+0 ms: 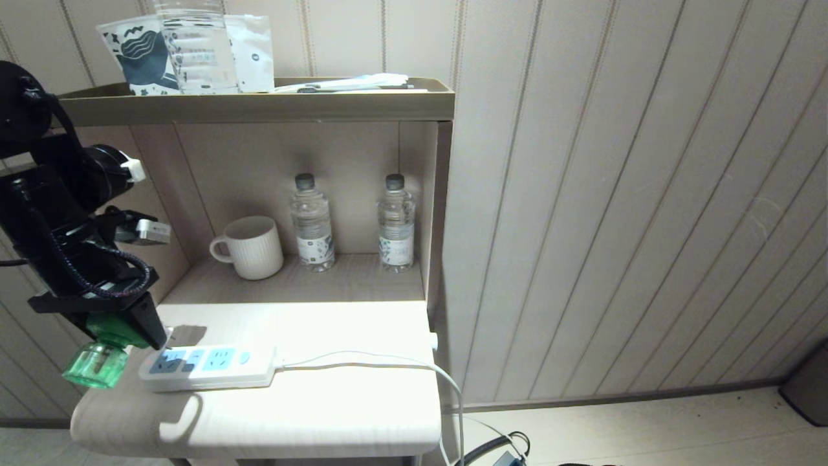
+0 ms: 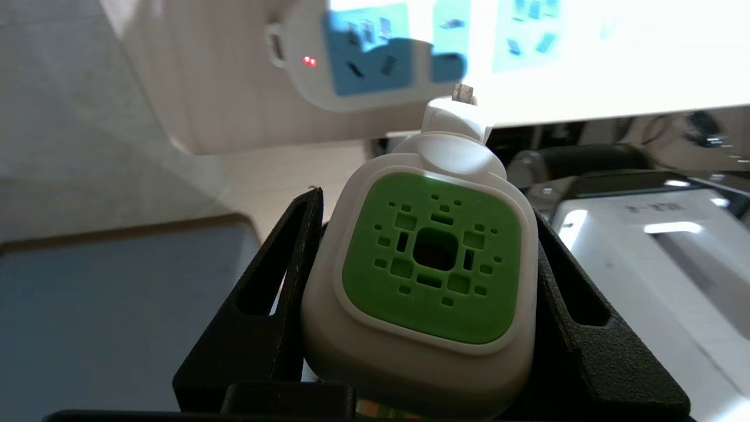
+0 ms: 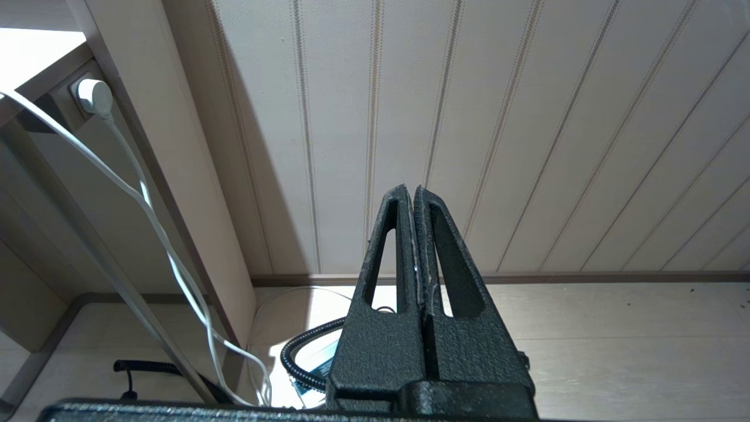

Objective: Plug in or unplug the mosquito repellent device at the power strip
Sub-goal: Insert the plug into the socket

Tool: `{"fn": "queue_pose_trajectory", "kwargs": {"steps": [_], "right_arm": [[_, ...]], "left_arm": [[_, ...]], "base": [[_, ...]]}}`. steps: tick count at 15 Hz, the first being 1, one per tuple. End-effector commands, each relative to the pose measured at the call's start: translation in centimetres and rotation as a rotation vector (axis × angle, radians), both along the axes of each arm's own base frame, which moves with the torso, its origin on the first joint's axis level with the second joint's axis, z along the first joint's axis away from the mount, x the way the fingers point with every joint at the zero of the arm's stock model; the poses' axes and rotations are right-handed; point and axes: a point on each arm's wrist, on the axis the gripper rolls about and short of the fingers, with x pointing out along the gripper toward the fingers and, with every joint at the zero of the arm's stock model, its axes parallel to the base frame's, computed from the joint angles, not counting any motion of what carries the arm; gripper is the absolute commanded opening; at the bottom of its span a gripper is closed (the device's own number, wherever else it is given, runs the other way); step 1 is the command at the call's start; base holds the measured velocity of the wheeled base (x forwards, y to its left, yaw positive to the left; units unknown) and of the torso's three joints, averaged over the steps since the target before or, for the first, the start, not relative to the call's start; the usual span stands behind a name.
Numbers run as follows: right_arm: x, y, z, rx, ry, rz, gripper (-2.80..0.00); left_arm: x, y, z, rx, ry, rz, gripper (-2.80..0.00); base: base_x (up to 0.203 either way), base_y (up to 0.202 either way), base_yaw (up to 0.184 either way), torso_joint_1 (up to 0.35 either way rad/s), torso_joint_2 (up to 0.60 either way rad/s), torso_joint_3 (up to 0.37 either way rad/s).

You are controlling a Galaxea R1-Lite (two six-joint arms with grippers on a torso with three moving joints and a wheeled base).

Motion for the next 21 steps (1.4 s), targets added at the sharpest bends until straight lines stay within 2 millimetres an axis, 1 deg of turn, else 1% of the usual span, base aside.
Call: {"fn": "queue_pose_trajectory", "kwargs": {"steps": [1,4,6,11,14,21], "right_arm": [[0.0,0.0,0.0,0.000,0.001,0.000,-2.80],[0.0,0.0,0.0,0.000,0.001,0.000,-2.80],[0.0,0.0,0.0,0.000,0.001,0.000,-2.80],[0.0,0.0,0.0,0.000,0.001,0.000,-2.80],[0.0,0.0,0.0,0.000,0.001,0.000,-2.80],[0.0,0.0,0.0,0.000,0.001,0.000,-2.80]], "left_arm": [[0.9,0.4,-1.7,0.040,0.106,-0.021,-2.80],[1.4,0.7,-2.4,0.098,0.129,-0.029,-2.80],[1.5,0.7,-2.5,0.109,0.131,-0.033,-2.80],[1.2,0.5,-1.8,0.111,0.102,-0.062,-2.80],[1.2,-0.7,-1.8,0.100,0.102,-0.082,-2.80],[1.9,-2.8,-2.8,0.101,0.120,-0.016,-2.80]], "base": [[0.000,0.000,0.000,0.000,0.00,0.000],[0.000,0.000,0.000,0.000,0.00,0.000],[0.000,0.000,0.000,0.000,0.00,0.000],[0.000,0.000,0.000,0.000,0.00,0.000],[0.000,0.000,0.000,0.000,0.00,0.000],[0.000,0.000,0.000,0.000,0.00,0.000]]}}
